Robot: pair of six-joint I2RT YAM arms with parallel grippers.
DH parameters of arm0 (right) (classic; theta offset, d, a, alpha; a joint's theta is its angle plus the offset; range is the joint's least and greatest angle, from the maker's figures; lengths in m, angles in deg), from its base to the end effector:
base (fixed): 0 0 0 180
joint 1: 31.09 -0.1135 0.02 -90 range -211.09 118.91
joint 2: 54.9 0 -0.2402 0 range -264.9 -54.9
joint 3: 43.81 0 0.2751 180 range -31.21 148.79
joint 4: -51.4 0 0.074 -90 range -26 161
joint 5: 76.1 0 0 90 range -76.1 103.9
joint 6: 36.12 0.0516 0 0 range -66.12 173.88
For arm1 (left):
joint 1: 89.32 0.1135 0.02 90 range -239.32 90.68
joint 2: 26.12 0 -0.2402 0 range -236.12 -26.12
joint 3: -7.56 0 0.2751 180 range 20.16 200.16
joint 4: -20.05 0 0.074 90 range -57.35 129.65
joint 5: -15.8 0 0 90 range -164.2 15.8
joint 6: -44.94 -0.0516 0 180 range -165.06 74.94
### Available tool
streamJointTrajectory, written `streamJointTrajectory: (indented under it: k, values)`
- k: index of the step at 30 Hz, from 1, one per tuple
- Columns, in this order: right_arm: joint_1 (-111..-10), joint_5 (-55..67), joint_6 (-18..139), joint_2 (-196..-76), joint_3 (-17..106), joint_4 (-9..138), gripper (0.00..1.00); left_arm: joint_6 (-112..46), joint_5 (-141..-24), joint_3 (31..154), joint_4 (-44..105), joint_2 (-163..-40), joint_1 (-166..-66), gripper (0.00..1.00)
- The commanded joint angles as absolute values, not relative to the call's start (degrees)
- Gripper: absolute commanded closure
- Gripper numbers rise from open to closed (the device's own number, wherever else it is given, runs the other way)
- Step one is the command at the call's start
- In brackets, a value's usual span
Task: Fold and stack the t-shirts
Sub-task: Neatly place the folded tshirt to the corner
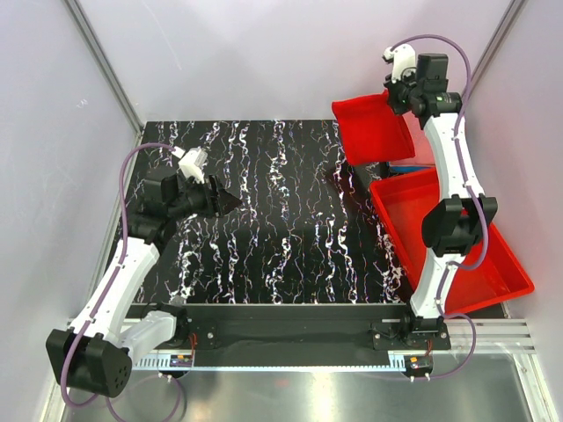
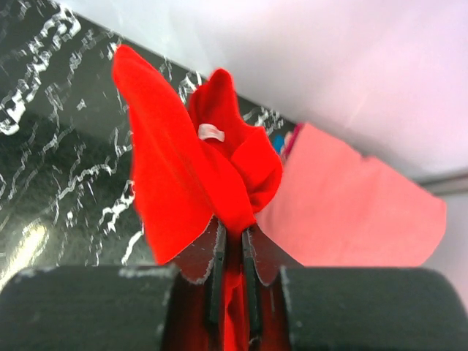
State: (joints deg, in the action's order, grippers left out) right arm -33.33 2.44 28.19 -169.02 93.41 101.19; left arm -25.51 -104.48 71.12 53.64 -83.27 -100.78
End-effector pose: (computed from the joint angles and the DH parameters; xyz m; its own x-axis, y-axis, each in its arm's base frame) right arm 0.4817 0.0291 0.3847 -0.3110 -0.4373 -0.8438 -0.3889 0.8686 -0.3069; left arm 0.2580 -0.0789 0.2918 -0.6264 -0.1679 -0.7612 0.4261 0.7440 -0.5147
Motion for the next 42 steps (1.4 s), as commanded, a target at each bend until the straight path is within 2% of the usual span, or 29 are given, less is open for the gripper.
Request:
streamJointTrajectory:
  k: [1,16,27,33,42]
  values:
    - [-31.53,3.09,27.96,-166.34,96.4,102.23,1.0,-25.03,-106.37,70.61,51.02,-82.29,-100.92,0.41]
    - [-24.67,2.48,26.81,-165.2,96.23,104.96,1.0,-25.03,-106.54,70.69,51.02,-82.64,-100.92,0.41]
    - [-20.11,-0.25,26.29,-167.66,102.72,104.34,1.0,-25.2,-106.11,70.61,51.19,-83.08,-100.92,0.41]
    - [-18.08,-3.94,27.6,-171.7,106.06,103.55,1.0,-25.29,-106.02,70.61,51.28,-83.51,-100.92,0.41]
    - [-13.78,-8.42,30.86,-186.35,117.91,102.15,1.0,-25.55,-105.31,70.78,51.89,-84.66,-100.92,0.41]
